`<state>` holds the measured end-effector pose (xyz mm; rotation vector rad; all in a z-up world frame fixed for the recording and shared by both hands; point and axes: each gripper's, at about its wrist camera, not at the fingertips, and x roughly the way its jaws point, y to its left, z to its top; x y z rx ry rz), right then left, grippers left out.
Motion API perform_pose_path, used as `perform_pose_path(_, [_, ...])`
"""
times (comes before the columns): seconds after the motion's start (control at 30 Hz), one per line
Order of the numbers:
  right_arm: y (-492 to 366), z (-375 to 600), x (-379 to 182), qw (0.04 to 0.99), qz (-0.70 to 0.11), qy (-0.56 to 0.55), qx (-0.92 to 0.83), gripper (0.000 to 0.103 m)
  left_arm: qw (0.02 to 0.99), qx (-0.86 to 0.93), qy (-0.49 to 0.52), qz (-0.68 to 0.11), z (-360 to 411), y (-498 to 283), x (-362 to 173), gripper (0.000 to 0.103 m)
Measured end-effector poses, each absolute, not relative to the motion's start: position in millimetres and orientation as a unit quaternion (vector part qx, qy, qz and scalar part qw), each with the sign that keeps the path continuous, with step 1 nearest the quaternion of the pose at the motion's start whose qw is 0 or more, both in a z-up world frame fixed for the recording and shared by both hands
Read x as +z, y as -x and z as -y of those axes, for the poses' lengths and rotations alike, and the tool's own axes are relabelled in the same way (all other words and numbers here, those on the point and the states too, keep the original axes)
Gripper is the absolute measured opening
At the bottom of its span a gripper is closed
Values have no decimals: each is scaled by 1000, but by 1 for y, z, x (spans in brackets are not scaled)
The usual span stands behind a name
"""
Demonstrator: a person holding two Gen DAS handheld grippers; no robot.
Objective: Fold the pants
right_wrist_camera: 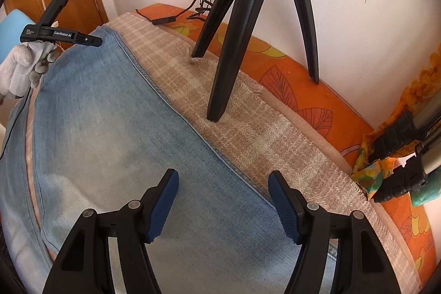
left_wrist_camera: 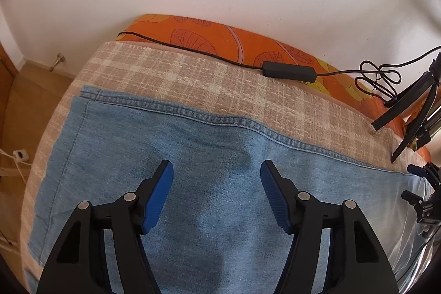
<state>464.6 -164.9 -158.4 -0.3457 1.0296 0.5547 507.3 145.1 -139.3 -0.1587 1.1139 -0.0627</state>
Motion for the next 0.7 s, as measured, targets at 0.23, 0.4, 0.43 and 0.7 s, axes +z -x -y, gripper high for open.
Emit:
perform_pose_path(0.23, [-459,166,-158,823,-483,144,264,17,843,-13,101,-529,-156,-515,-143,66])
perform_pose_path(0.4, [-436,172,-134,844,-455,131,252,5,831,-3,149,-536,-165,-528,-138,67])
perform_pose_path(0.43, [-429,172,-128,848,-448,126,255,4,830,-1,154,-535,-165,-530,-136,67])
perform_pose_path(0.7, [-352,155,-96,858,-402,161,277,4,815,1,203,-542,-156,-544,-134,68])
